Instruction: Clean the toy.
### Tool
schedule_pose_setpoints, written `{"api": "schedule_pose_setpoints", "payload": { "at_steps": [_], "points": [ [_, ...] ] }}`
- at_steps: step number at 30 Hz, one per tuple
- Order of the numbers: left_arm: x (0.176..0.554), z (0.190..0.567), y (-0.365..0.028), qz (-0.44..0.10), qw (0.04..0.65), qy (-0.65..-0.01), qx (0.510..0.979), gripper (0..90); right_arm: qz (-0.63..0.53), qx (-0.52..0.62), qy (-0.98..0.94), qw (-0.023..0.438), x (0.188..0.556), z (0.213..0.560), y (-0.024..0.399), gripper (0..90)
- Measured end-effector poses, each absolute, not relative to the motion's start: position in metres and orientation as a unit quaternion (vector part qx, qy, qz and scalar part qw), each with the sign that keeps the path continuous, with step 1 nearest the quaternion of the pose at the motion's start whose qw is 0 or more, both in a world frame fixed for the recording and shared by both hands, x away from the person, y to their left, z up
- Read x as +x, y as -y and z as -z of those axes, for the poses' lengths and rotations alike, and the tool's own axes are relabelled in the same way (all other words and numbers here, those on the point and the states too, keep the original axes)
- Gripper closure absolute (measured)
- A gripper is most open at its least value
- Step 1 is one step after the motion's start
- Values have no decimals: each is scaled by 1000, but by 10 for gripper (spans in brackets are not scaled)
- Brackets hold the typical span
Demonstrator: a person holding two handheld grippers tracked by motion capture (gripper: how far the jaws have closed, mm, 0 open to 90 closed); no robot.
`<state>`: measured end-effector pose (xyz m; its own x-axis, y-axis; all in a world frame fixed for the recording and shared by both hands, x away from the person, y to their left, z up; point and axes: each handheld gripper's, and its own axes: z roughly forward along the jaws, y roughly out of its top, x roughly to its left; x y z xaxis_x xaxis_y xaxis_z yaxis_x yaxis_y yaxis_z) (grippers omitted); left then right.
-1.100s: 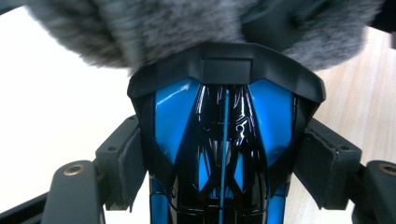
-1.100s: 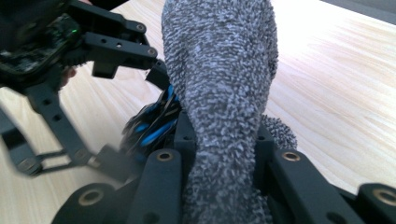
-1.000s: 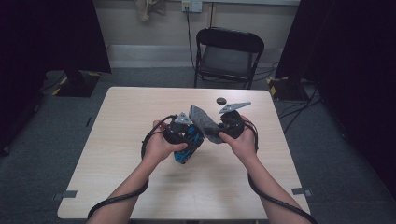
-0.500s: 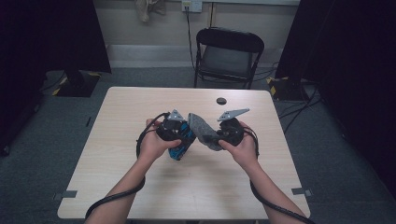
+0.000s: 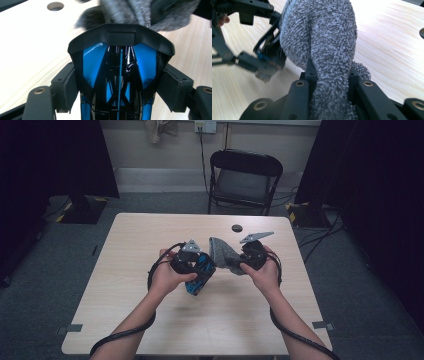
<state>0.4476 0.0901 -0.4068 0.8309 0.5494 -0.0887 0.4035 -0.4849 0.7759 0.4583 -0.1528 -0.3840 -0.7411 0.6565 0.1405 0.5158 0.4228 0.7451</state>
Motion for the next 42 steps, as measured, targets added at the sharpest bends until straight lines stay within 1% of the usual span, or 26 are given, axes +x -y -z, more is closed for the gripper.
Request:
{"api": "schedule_pose_setpoints", "payload": {
  "at_steps": [6, 16, 29, 32, 37, 42],
  "points": [
    [446, 406, -84, -84, 421, -273, 861, 254, -404, 330, -849, 81, 460, 382, 139, 726],
    [453, 412, -92, -92, 411, -291, 859, 254, -410, 310, -855, 71, 452, 379, 139, 727],
    [457, 410, -99, -97, 408, -302, 856, 254, -413, 288, -862, 63, 439, 381, 141, 727],
    [455, 408, -99, -96, 412, -296, 857, 254, -414, 297, -858, 60, 440, 384, 147, 726],
    [450, 404, -96, -93, 422, -287, 855, 254, -412, 333, -845, 69, 449, 388, 162, 726],
    [448, 400, -91, -88, 426, -280, 856, 254, -404, 349, -842, 79, 456, 388, 166, 726]
  ]
}}
